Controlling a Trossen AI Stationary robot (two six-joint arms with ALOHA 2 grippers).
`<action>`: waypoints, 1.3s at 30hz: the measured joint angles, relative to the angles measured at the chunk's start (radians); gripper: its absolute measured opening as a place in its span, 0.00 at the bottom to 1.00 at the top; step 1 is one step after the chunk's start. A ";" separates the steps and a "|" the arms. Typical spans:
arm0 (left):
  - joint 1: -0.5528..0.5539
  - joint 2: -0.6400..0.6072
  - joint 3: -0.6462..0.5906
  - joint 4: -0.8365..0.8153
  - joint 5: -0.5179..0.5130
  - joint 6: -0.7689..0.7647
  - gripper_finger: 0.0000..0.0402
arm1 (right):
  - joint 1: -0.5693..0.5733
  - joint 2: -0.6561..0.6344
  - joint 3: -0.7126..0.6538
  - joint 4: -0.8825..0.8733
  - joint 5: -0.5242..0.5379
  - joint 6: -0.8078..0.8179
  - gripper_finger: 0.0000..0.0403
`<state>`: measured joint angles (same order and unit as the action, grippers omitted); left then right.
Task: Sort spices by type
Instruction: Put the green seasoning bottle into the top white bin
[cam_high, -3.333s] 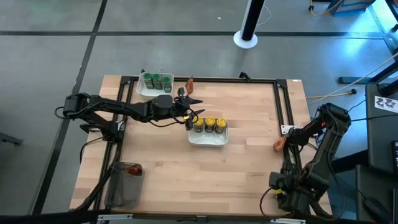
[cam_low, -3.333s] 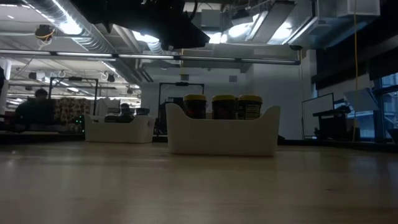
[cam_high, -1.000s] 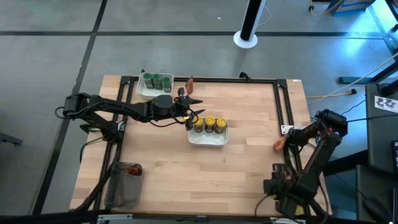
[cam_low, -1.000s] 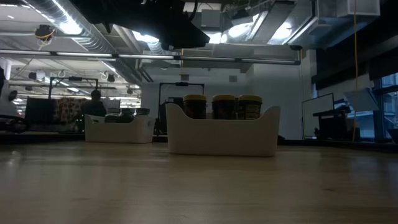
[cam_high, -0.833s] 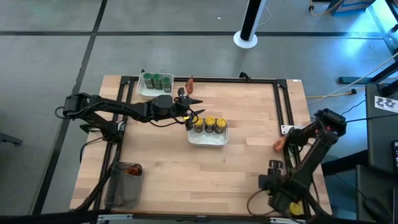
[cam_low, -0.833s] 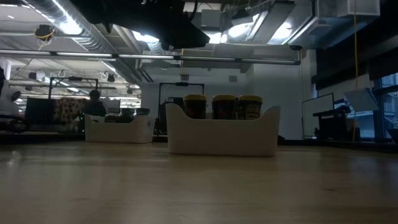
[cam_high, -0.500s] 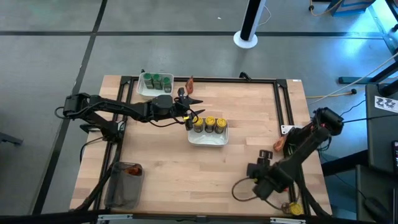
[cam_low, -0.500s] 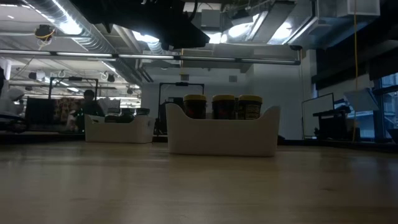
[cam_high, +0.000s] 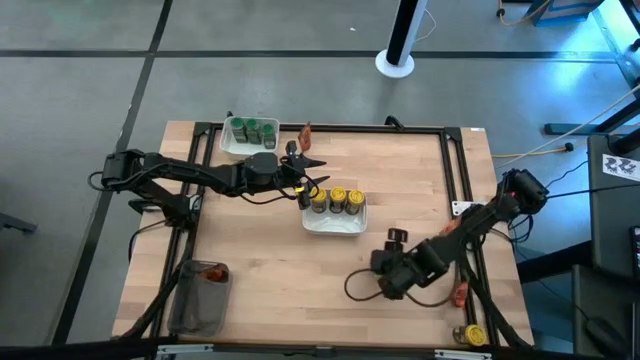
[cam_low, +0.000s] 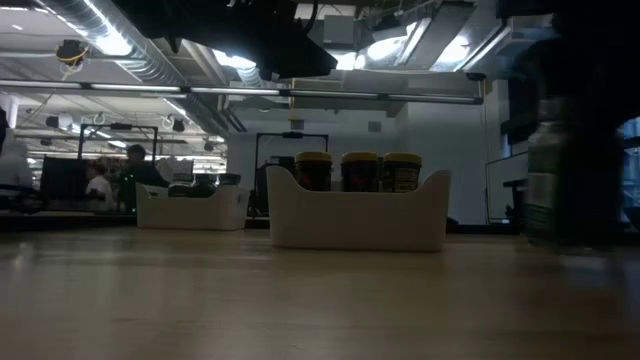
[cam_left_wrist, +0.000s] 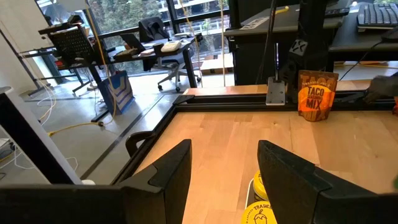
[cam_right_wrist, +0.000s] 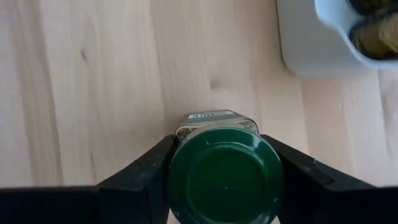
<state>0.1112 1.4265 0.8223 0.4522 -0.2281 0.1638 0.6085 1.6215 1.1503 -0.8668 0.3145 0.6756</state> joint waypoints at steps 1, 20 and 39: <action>0.000 0.000 0.000 0.000 0.000 0.000 0.43 | -0.013 0.000 0.000 0.023 -0.001 -0.014 0.51; 0.000 0.000 -0.001 0.010 0.000 0.000 0.43 | -0.239 0.078 0.031 0.345 -0.145 -0.234 0.52; 0.000 0.000 -0.001 0.005 0.000 0.008 0.43 | -0.301 0.152 0.121 0.300 -0.176 -0.262 0.52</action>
<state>0.1112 1.4269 0.8215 0.4568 -0.2280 0.1719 0.3075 1.7737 1.2716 -0.5667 0.1386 0.4136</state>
